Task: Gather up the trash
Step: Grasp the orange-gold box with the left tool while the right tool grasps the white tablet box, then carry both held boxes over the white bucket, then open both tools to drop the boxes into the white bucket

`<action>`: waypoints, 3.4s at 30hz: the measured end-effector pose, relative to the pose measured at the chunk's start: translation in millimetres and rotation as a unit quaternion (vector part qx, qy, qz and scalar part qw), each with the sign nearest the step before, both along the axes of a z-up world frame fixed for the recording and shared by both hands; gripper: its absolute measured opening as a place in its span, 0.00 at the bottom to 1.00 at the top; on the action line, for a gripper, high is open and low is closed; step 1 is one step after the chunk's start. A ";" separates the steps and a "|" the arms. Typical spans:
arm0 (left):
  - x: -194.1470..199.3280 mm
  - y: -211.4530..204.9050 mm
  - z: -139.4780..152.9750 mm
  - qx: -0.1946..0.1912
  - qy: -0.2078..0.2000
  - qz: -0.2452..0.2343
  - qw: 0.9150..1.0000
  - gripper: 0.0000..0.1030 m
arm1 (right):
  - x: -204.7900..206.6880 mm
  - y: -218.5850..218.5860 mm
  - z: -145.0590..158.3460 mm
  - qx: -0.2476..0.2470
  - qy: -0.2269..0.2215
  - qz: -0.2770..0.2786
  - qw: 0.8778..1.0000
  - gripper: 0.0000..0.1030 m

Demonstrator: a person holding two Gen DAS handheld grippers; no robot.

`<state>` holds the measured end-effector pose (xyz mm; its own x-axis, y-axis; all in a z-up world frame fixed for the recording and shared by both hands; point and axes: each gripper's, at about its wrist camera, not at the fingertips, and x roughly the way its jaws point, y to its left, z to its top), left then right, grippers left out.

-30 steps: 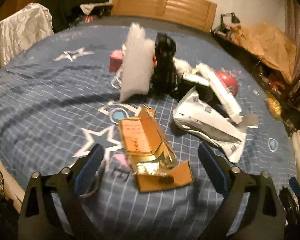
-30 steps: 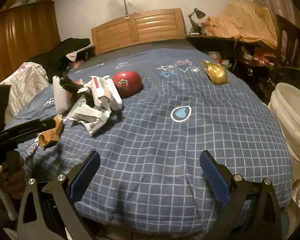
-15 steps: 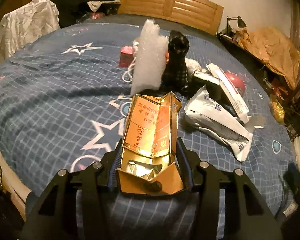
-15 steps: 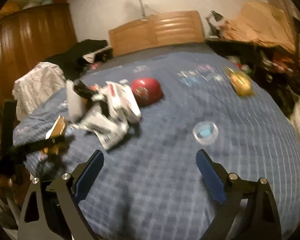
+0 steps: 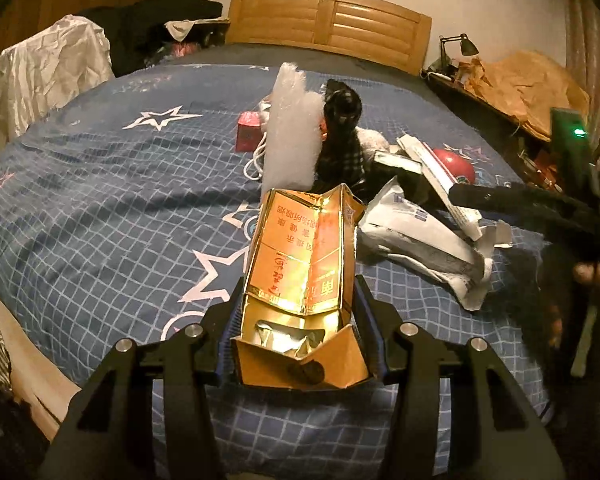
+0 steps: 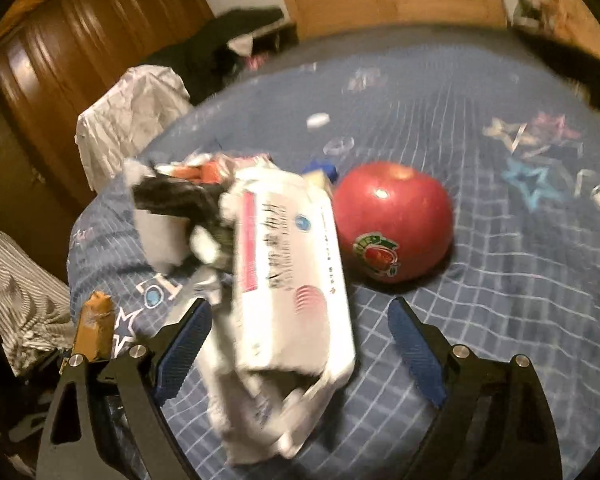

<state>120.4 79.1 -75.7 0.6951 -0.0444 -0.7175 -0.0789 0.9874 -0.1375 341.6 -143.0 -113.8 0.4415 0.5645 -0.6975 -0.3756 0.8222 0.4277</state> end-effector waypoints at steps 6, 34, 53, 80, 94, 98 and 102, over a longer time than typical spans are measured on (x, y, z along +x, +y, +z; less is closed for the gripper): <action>7.4 3.3 -8.6 -0.004 0.012 0.002 1.000 0.47 | 25.9 6.7 -16.7 0.025 0.046 0.023 0.998 0.57; -0.8 -122.4 52.2 0.075 -0.060 -0.128 0.987 0.48 | -206.4 -146.4 91.4 0.053 -0.124 -0.163 0.977 0.53; 21.0 -383.2 91.8 0.071 -0.101 -0.362 0.924 0.48 | -331.4 -437.4 115.1 -0.030 -0.134 -0.435 0.890 0.54; 11.6 -536.0 40.4 0.100 -0.080 -0.493 0.861 0.49 | -332.5 -504.9 34.0 -0.074 -0.048 -0.492 0.866 0.54; 14.1 -542.3 29.9 0.101 -0.070 -0.500 0.857 0.49 | -321.5 -504.3 32.5 -0.084 -0.049 -0.484 0.870 0.54; 15.8 -543.9 27.1 0.102 -0.068 -0.500 0.857 0.50 | -317.2 -506.2 32.2 -0.087 -0.050 -0.483 0.870 0.54; 17.1 -545.4 25.7 0.104 -0.071 -0.496 0.859 0.70 | -308.8 -504.4 31.4 -0.098 -0.049 -0.478 0.872 0.64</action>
